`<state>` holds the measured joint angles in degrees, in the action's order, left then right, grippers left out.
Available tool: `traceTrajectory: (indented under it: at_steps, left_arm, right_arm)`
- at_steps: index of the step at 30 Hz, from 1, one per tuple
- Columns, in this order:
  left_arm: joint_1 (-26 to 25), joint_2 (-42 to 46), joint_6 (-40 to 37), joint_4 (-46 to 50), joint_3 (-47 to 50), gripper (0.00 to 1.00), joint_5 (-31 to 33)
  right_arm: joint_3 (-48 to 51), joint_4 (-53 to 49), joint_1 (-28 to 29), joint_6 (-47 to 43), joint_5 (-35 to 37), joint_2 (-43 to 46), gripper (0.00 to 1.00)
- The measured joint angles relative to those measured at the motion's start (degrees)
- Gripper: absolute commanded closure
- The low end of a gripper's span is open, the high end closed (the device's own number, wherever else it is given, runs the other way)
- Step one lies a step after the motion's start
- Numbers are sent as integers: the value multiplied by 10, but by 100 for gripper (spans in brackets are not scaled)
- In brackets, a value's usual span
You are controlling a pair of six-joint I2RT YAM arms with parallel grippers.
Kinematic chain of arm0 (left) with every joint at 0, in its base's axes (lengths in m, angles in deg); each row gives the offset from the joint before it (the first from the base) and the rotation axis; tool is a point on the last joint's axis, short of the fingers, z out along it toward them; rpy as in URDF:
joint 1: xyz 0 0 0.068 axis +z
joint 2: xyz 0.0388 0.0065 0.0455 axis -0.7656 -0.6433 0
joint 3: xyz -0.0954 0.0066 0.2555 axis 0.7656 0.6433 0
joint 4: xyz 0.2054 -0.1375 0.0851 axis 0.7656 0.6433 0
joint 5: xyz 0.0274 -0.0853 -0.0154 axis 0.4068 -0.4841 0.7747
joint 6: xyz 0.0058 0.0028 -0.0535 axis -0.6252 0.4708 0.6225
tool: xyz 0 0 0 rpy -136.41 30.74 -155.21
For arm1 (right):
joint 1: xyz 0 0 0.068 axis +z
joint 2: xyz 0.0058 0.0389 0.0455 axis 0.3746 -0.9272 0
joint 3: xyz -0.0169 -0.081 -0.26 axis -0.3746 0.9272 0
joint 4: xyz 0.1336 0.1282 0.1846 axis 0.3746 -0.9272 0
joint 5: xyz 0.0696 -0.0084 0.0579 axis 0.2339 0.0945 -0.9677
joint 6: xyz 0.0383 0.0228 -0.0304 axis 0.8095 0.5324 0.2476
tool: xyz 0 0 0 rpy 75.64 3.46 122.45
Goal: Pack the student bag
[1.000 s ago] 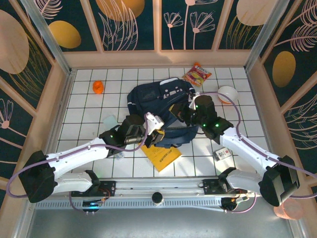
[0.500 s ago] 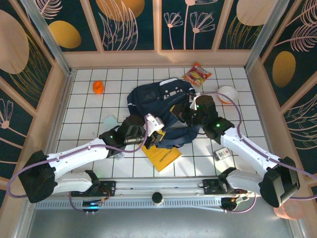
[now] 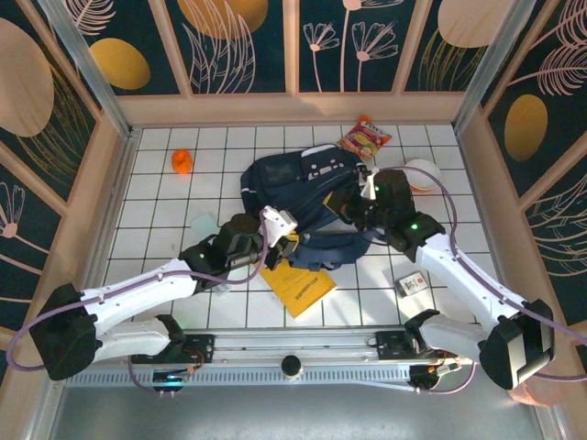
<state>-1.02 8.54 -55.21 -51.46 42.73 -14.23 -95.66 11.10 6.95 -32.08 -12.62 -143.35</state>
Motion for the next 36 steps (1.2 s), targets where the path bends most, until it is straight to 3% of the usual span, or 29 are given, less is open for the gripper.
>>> traceTrajectory:
  at_steps: [6,13,24,31,36]
  left_arm:
    - [14,4,-17,18,11,53,-22]
    - [14,45,-24,25,7,55,-75]
    - [-74,-29,161,111,-117,52,81]
    - [-101,-60,207,159,-138,50,134]
    - [-103,-75,214,185,-148,62,156]
  right_arm:
    - [-5,13,3,6,5,6,100]
    - [-5,38,22,23,39,6,100]
    - [-5,44,42,43,89,7,100]
    - [-5,47,42,47,100,7,100]
    - [-5,42,43,47,103,7,100]
